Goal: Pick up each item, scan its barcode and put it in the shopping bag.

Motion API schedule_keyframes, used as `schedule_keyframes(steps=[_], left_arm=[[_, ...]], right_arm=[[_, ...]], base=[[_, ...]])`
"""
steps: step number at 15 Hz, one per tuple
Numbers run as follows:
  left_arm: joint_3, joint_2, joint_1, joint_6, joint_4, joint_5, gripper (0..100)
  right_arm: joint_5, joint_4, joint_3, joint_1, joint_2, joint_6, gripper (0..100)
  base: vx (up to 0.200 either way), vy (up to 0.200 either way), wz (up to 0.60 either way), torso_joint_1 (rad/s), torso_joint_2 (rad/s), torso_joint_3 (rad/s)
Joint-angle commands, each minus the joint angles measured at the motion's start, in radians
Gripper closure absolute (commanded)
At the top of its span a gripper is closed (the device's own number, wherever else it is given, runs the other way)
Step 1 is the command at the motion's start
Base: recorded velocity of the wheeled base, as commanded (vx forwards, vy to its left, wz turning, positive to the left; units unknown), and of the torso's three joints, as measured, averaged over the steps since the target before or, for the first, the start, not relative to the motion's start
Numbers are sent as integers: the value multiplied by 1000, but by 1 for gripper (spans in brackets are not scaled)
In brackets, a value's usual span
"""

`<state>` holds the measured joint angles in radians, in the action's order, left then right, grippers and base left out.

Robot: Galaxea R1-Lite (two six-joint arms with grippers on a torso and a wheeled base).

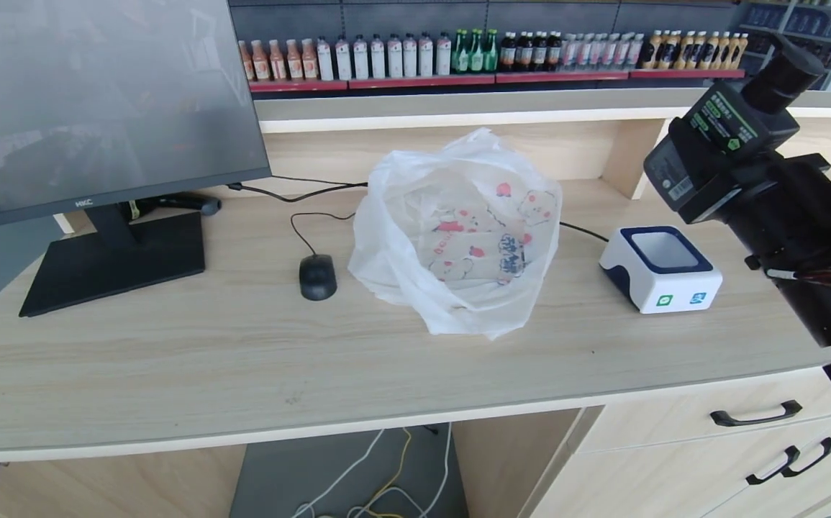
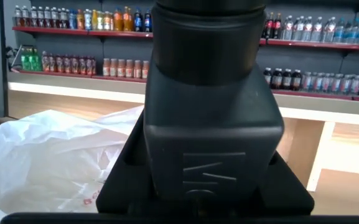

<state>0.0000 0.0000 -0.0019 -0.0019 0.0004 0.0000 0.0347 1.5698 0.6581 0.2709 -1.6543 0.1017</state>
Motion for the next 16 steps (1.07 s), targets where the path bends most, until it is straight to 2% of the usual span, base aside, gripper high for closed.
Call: schedule_keyframes(steps=[1,4,9,12,13,14,16], left_arm=[[0,0,2,0,0,0,0],[0,0,0,0,0,0,0],[0,0,2,0,0,0,0],[0,0,0,0,0,0,0],[0,0,2,0,0,0,0],[0,0,2,0,0,0,0],[0,0,0,0,0,0,0]], right_arm=[[1,1,-2,2,-1,0,100],[1,1,-5,18,-2,0,100],[7,1,-40,105,8,1,100],[5,1,-12,238,-25,-2,100],[-4,-28,32,274,-38,0,100],[-35,-145,100,311,-32,0,100],[-78,-315,198,329,-16,0,100]], base=[[0,0,0,0,0,0],[0,0,0,0,0,0],[0,0,0,0,0,0],[0,0,0,0,0,0],[0,0,0,0,0,0],[0,0,0,0,0,0],[0,0,0,0,0,0]])
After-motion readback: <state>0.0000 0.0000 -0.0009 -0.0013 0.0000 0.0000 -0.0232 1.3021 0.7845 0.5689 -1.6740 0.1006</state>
